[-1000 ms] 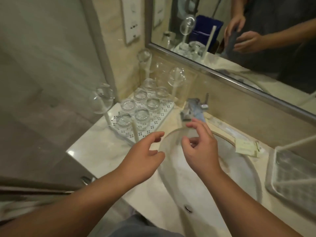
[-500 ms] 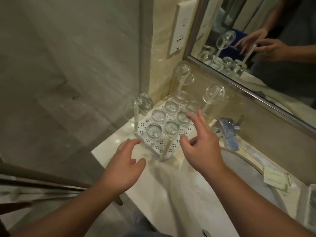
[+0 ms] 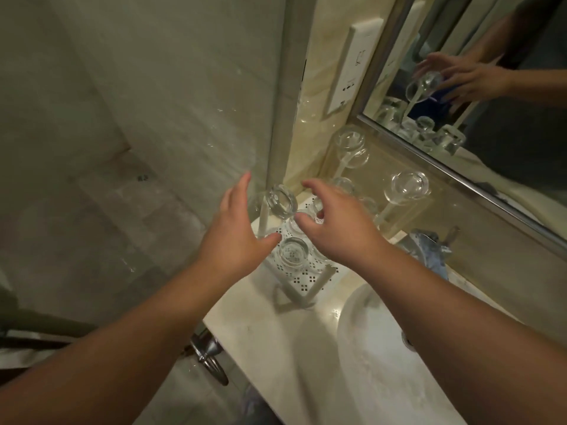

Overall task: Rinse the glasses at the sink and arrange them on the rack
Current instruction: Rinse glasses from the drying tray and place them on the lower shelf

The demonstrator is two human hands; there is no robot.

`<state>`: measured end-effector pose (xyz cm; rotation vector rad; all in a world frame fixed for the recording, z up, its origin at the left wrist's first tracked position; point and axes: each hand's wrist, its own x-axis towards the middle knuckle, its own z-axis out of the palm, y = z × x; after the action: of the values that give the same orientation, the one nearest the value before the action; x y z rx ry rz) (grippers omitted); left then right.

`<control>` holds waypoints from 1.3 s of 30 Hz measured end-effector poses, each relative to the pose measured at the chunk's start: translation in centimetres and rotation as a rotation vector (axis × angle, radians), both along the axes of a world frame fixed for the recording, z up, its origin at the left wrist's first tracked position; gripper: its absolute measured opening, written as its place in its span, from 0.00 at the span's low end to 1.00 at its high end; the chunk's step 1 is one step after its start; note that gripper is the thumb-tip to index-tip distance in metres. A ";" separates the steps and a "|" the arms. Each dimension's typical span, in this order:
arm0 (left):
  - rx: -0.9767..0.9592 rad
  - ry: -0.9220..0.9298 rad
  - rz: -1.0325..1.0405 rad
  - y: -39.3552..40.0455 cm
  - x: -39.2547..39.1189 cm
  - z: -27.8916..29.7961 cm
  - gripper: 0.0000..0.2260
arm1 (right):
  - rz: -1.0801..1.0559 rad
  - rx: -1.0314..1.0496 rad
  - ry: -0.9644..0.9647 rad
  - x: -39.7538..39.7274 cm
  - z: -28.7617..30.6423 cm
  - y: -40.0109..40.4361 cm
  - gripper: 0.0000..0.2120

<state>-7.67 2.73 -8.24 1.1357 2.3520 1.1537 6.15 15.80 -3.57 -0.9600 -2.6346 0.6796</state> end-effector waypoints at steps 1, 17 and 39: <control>-0.013 -0.005 -0.014 0.5 -0.2 -0.3 0.52 | 0.014 -0.003 -0.009 -0.7 -0.1 0.0 0.27; -0.031 -0.032 0.012 2.8 -0.7 -2.4 0.37 | 0.112 -0.152 -0.023 -4.2 -1.6 0.1 0.31; 0.247 -0.094 -0.189 2.3 4.6 6.0 0.41 | -0.009 -0.055 0.249 4.5 6.4 -1.4 0.25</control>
<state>-3.05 5.03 -2.24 1.3204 2.0241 1.4216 10.63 14.45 2.85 -0.8411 -2.4043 0.8166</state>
